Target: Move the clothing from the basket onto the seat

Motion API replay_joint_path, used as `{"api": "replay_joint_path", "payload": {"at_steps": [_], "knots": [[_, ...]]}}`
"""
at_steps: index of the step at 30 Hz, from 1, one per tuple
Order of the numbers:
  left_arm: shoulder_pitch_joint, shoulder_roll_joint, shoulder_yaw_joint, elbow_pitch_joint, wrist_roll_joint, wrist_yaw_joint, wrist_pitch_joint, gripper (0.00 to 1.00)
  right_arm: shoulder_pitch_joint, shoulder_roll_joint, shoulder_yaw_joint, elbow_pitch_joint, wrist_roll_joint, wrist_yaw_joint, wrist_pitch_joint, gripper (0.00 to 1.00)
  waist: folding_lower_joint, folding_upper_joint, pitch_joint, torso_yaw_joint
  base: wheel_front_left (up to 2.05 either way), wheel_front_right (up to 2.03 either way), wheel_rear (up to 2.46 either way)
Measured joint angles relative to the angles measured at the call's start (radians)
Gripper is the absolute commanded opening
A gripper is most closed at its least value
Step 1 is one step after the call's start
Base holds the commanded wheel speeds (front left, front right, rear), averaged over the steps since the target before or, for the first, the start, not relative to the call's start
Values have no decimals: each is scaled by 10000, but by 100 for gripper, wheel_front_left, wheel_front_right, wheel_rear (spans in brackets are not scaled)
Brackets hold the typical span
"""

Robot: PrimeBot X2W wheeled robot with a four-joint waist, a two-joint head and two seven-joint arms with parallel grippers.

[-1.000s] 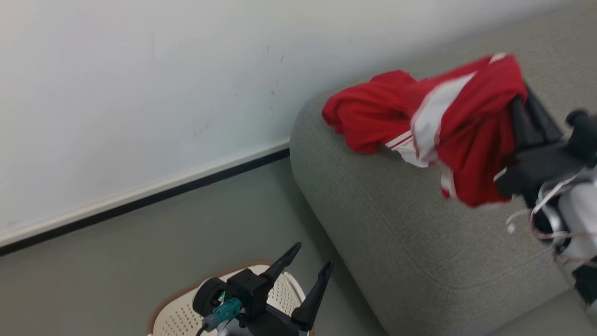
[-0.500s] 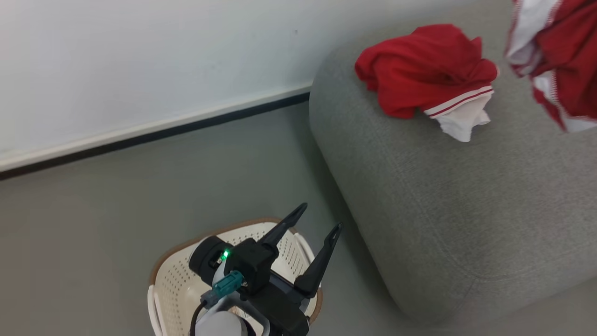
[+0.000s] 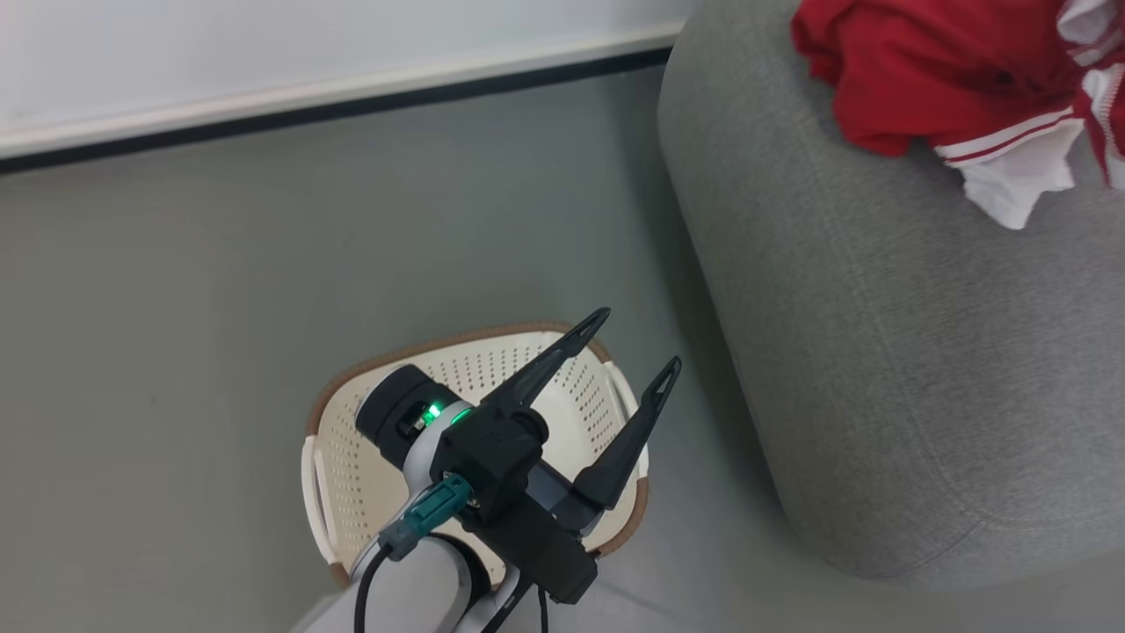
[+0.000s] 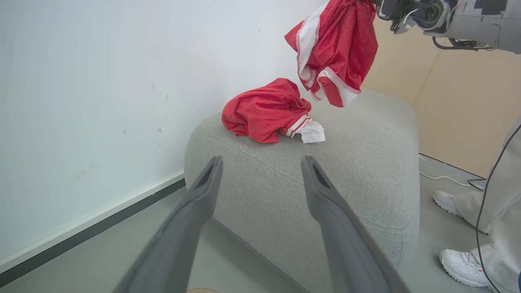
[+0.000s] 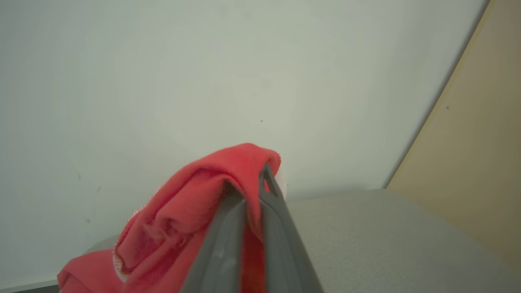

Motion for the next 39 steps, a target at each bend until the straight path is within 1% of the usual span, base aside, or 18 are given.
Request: {"api": "replay_joint_path", "payload": {"at_steps": [3,9,18,19,20,21,22,23,27,32,39], "knots": [[-174,21,-4,-280,98,31,111,100,-26,186,10,339,-48,-38,-4,0,0,0,408,159,0,0,0],[-644,159,58,-646,414,88,245,100,-137,988,276,857,-48,-40,-94,0,0,1,1239,360,0,0,0],[-988,291,136,-568,552,84,332,100,-462,1812,679,1960,-140,21,-493,0,-1,1,2151,307,0,0,0],[-1000,301,142,-527,552,84,332,100,-463,1877,709,2048,-159,46,-571,15,-1,1,2186,262,0,0,0],[-1031,307,146,-495,552,84,332,100,-463,1902,752,2123,-161,128,-652,38,0,2,2207,211,0,0,0],[-1061,318,165,-470,552,84,330,100,-463,1931,767,2176,-161,199,-748,81,0,1,2219,161,0,0,0],[-1079,328,196,-447,552,84,328,100,-463,1969,731,2215,-153,230,-863,100,-1,0,2222,111,0,0,0],[-1079,328,196,-447,552,84,328,100,-463,1969,731,2215,-153,230,-863,100,-1,0,2222,111,0,0,0],[-1080,424,311,-278,552,84,257,100,-405,2153,796,2288,-155,403,-1204,100,-2,0,2153,-76,0,0,0],[-1049,502,389,-2,537,86,94,100,58,2362,957,2339,-207,617,-1419,100,-3,-1,1873,-278,0,0,0],[-616,462,412,508,347,86,-136,100,847,2694,1116,2311,-290,732,-1507,100,-3,-1,1242,-532,0,0,0]]}}
